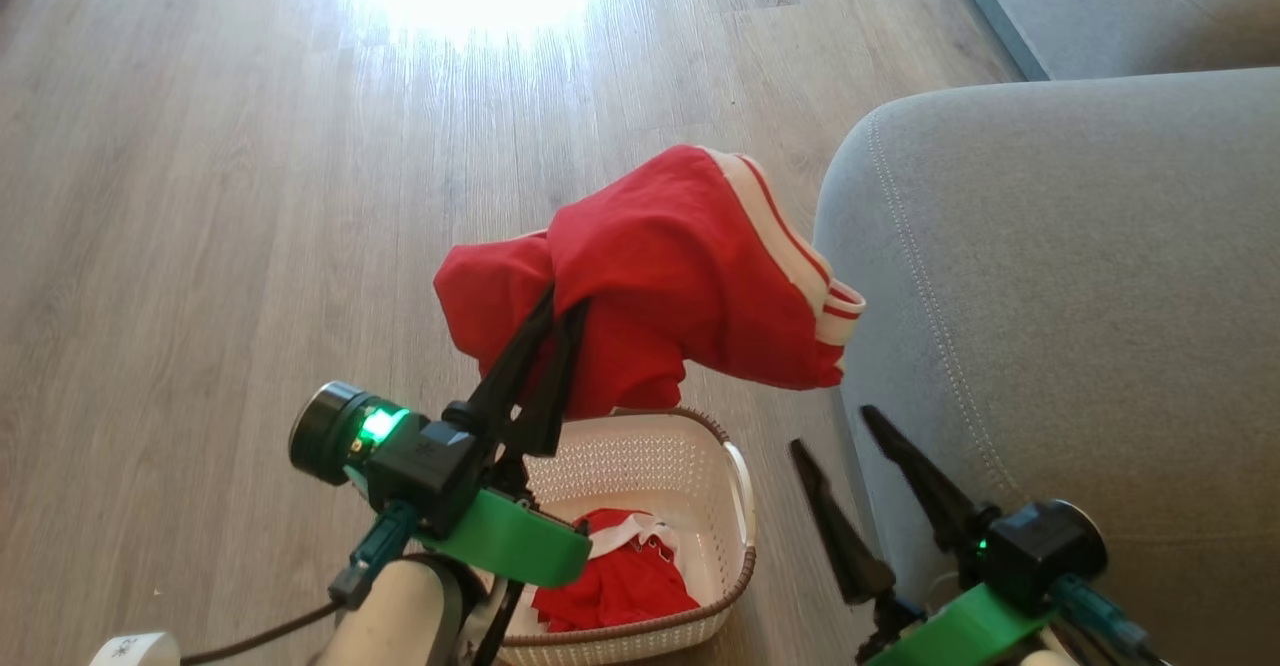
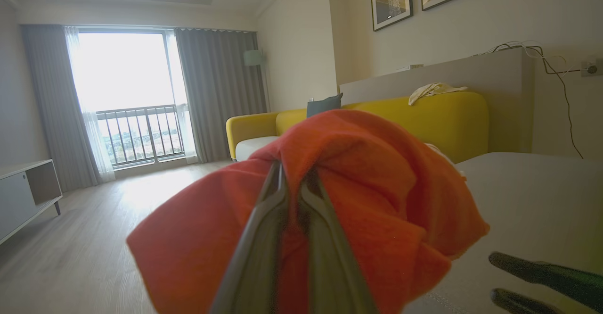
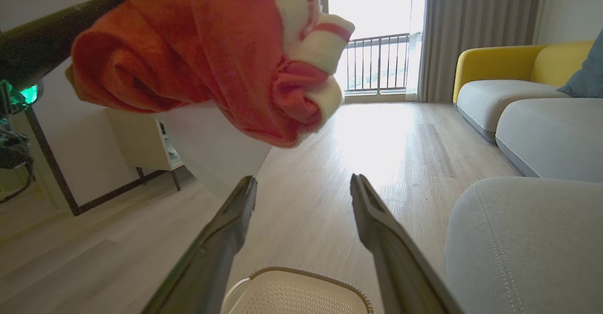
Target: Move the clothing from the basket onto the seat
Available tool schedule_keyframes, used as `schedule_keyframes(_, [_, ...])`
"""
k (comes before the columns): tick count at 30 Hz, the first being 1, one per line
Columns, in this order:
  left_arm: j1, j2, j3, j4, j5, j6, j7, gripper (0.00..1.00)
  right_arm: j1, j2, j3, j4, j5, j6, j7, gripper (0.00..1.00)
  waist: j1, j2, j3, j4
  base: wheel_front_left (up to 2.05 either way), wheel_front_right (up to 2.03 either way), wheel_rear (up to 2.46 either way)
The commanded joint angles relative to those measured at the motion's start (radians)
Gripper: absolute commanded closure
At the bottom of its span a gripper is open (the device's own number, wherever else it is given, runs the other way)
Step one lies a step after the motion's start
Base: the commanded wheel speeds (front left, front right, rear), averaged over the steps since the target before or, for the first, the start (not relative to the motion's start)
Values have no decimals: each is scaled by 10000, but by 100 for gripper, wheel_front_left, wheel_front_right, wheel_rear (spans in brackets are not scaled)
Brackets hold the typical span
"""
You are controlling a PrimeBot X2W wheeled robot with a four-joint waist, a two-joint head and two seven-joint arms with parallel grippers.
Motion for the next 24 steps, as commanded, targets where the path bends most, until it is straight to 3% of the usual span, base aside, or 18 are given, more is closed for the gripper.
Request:
schedule_keyframes(1, [-575, -42, 405, -291, 89, 31, -95, 100, -392, -268, 492, -614, 0, 71, -94, 0, 1, 0, 5, -18, 0, 0, 0])
schedule_keyframes(11, [-502, -43, 322, 168, 506, -310, -95, 100, -443, -596, 543, -1655, 185, 71, -94, 0, 1, 0, 18, -97, 0, 0, 0])
schedule_keyframes(24, [-434, 97, -320, 211, 975, -1009, -95, 100, -691, -1107, 133, -1479, 283, 71, -94, 0, 1, 0, 56, -78, 0, 0, 0])
